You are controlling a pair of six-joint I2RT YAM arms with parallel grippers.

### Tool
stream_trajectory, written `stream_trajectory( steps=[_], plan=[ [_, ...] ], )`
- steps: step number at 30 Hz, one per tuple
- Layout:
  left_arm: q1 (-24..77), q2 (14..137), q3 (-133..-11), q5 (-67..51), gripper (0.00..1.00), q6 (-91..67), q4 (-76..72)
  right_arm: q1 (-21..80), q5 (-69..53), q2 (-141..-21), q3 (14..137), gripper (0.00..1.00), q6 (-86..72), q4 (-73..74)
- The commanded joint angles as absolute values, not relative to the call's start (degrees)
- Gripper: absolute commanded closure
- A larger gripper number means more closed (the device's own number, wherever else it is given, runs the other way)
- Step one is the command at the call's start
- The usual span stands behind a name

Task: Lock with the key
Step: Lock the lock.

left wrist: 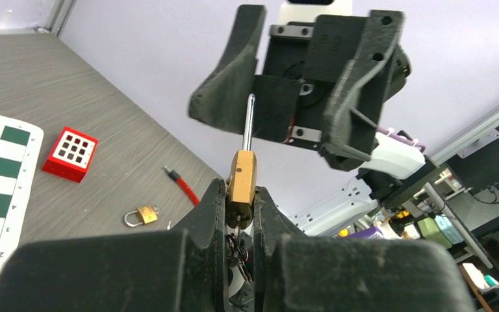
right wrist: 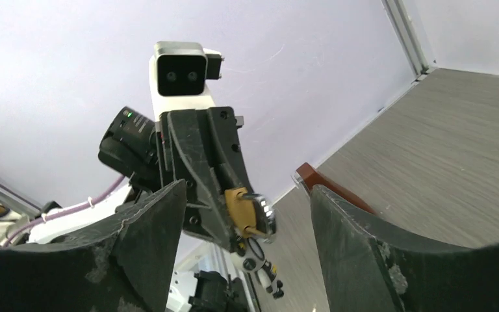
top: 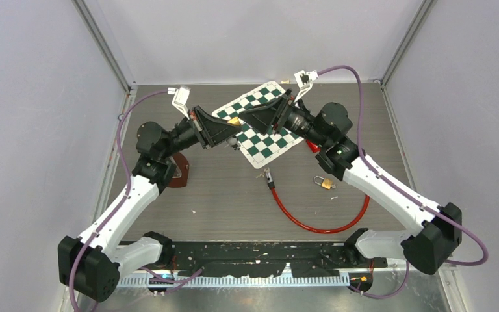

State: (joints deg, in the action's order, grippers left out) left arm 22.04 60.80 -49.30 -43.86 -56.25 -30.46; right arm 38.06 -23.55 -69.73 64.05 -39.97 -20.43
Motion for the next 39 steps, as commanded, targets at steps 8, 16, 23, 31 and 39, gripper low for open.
stream_trajectory(
  steps=[8, 16, 23, 31, 39],
  plan=[
    [21.97, 59.84, -47.18, -38.03, 1.0, -65.72, -45.29, 39.69, -20.78, -73.87, 63.35, 0.4, -48.28, -40.31],
    [21.97, 60.37, -46.5, -35.94, 1.0, -67.64, -49.12, 41.07, -23.44, -76.02, 67.21, 0.57, -47.33, -40.04],
    [21.97, 60.18, -46.18, -36.86, 1.0, -66.72, -49.13, 42.37, -23.37, -76.35, 67.94, 0.57, -47.1, -39.27],
    [21.97, 59.5, -45.48, -37.39, 0.89, -66.47, -49.11, 42.34, -22.49, -76.85, 69.17, 0.94, -47.68, -38.24],
    [21.44, 56.93, -46.03, -37.92, 0.09, -61.28, -38.65, 42.31, -20.9, -75.01, 69.69, 0.95, -44.17, -34.43]
  ],
)
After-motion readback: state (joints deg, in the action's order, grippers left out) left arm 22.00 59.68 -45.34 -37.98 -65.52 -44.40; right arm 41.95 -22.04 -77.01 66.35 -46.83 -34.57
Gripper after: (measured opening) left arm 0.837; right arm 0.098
